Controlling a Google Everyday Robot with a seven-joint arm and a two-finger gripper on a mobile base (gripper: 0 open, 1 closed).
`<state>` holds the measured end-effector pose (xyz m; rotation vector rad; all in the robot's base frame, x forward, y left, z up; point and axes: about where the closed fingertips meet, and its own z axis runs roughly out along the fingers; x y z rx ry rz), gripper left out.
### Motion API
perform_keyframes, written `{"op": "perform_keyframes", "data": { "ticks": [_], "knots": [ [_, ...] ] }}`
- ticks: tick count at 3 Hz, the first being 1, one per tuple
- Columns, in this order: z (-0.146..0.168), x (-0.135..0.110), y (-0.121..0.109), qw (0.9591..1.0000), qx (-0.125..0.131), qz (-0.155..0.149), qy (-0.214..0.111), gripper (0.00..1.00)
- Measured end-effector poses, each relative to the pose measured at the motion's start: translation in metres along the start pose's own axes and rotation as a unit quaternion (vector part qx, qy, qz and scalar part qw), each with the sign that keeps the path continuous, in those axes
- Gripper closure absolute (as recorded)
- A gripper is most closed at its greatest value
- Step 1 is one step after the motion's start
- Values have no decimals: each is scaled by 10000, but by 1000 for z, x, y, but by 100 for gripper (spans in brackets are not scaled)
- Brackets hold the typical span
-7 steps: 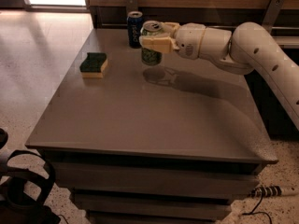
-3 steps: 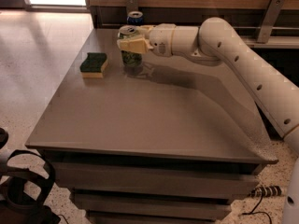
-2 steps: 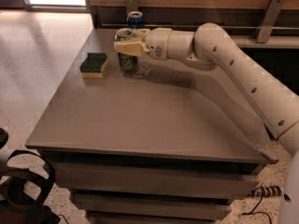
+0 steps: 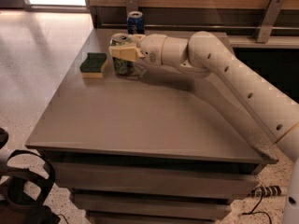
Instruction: Move green can near sponge
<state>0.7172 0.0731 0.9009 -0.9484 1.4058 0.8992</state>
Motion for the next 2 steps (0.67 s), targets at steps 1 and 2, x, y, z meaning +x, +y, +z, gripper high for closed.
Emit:
{"op": "perform_keyframes", "data": {
  "ticks": [1,2],
  "knots": [
    [2,6,4,9999,5,98,-132,100],
    [5,5,7,9999,-23,95,-135,81]
  ]
}}
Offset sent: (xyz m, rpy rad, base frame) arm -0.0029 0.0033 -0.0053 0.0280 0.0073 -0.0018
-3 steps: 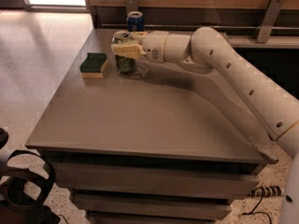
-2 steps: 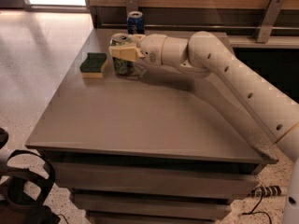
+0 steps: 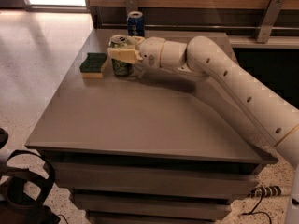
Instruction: Move green can near sponge
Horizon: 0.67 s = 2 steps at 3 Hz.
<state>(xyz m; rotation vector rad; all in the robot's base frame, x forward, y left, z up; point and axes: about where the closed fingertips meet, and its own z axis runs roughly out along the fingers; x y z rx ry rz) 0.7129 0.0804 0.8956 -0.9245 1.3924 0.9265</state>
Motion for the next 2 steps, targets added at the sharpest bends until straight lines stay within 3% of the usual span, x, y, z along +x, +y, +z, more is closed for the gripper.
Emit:
{"op": "perform_keyframes", "data": {
  "ticks": [2],
  "knots": [
    [4,-1,4,10000,-42,0,-3,35]
  ]
}}
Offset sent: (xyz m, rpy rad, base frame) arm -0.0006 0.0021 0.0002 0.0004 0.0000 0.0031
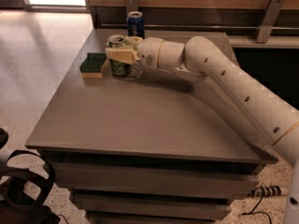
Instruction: Move green can near sponge
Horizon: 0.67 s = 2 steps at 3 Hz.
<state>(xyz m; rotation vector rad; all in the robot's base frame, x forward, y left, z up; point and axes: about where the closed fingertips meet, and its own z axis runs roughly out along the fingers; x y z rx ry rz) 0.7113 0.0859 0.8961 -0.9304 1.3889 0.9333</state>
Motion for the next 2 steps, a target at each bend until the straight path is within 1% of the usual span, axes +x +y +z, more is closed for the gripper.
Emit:
{"op": "perform_keyframes", "data": {
  "ticks": [1,2],
  "knots": [
    [2,0,2,10000,-22,0,-1,12],
    [5,-1,4,10000,-43,0,-3,0]
  ]
}}
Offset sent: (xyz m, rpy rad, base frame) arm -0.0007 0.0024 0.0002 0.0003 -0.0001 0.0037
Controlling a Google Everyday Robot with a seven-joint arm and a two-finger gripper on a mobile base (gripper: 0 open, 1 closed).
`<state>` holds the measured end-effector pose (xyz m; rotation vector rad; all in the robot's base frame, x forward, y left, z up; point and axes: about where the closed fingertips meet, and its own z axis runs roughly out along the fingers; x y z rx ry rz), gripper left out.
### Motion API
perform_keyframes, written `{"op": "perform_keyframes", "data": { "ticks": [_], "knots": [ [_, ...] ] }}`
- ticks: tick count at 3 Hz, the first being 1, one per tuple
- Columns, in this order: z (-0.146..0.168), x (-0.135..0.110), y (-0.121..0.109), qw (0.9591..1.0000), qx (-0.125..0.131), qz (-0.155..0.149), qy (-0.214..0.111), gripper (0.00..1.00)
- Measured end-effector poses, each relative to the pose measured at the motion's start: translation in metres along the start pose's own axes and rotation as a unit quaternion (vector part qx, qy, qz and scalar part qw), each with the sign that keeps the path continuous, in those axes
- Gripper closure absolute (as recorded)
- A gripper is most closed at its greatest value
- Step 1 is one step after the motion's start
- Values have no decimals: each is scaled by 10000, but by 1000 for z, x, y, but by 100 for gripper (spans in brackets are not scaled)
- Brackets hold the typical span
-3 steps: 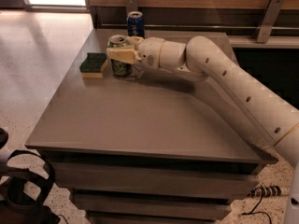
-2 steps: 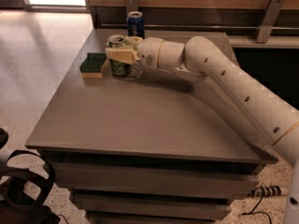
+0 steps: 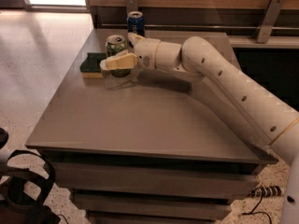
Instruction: Move green can near sponge
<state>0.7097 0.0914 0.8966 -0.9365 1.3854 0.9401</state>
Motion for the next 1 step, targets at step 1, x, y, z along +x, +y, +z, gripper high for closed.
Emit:
{"op": "perform_keyframes", "data": {
  "ticks": [1],
  "knots": [
    [0,0,0,10000,-1,0,0,0]
  ]
}}
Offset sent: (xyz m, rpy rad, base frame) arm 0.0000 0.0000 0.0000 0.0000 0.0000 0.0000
